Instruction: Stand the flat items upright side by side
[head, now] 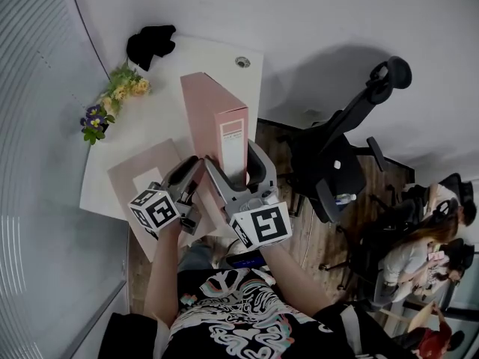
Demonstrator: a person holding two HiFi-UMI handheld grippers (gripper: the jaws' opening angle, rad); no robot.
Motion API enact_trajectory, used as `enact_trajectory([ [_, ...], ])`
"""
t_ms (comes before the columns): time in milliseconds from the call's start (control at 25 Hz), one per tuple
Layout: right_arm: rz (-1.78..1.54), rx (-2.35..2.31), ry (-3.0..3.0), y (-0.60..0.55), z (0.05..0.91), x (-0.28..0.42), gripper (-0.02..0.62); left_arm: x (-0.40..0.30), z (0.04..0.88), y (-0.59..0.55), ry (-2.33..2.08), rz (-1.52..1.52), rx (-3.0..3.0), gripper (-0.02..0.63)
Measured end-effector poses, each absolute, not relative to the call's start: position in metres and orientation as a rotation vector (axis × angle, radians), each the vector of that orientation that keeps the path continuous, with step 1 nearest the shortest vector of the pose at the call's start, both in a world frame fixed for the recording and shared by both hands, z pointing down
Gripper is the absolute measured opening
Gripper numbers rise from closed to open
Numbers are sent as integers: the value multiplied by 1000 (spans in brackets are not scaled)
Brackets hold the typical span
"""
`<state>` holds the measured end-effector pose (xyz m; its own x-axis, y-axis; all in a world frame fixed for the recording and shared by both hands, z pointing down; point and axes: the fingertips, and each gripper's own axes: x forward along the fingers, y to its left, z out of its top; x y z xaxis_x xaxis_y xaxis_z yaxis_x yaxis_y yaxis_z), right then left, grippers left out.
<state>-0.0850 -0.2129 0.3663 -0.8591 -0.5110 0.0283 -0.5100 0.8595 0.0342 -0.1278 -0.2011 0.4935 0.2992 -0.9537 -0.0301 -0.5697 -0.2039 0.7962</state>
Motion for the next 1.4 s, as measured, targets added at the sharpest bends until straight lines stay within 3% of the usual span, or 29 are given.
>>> enact_trajectory([
  [1400,173,891,-2747,-190,463,-34,301,-109,525,-190,-1347,-548,1865,107],
])
